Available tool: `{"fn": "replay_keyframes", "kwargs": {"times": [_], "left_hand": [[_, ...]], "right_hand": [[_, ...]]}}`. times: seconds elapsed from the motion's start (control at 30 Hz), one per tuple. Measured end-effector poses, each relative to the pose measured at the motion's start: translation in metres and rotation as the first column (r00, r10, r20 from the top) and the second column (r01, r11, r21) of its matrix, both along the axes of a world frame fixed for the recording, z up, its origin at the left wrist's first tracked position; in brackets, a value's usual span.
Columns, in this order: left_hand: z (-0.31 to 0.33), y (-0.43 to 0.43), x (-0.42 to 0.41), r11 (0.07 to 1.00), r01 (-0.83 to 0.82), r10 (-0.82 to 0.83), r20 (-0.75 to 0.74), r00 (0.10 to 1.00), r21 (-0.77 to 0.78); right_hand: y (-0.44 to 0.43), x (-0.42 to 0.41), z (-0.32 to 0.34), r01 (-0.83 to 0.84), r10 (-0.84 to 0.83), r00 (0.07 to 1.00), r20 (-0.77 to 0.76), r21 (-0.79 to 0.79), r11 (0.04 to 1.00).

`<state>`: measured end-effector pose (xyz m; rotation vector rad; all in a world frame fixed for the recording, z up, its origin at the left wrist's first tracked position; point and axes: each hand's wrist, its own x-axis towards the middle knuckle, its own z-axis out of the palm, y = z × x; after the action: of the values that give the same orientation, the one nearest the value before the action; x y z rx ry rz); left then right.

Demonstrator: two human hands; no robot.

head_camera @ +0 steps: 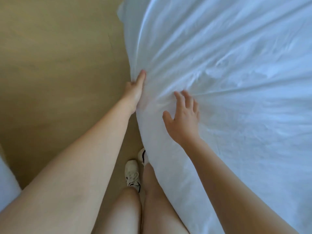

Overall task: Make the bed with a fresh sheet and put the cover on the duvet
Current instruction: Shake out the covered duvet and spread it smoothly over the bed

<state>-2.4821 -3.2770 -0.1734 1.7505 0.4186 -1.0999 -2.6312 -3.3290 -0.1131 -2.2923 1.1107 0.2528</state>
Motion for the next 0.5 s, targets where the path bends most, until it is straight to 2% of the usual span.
{"fn": "replay_keyframes", "kwargs": {"times": [0.1,0.23,0.33,0.4,0.47,0.5], "left_hand": [[0.011,-0.022,0.011,0.994,0.090,-0.097,-0.095,0.991,-0.068],[0.046,-0.032,0.011,0.995,0.002,0.000,0.018,1.000,-0.096],[0.071,0.008,0.003,0.980,0.073,-0.041,0.170,0.985,-0.186],[0.073,0.032,0.006,0.995,0.064,-0.044,0.219,0.975,-0.082],[0.049,0.035,0.017,0.989,-0.042,0.004,0.251,0.968,0.144],[0.034,0.028,0.025,0.975,-0.071,0.020,0.237,0.971,0.209]], "right_hand": [[-0.015,0.005,0.002,-0.025,0.025,1.000,0.017,0.003,1.000],[-0.033,0.021,0.006,-0.028,0.027,0.998,0.065,0.023,0.999],[-0.038,0.036,0.015,0.123,-0.119,0.955,0.271,0.004,0.992],[-0.034,0.045,0.016,0.113,-0.091,0.944,0.317,-0.051,0.992],[-0.026,0.046,0.006,-0.050,0.051,0.989,0.139,-0.012,0.999],[-0.025,0.046,-0.003,-0.122,0.122,0.992,0.030,0.009,0.992]]}}
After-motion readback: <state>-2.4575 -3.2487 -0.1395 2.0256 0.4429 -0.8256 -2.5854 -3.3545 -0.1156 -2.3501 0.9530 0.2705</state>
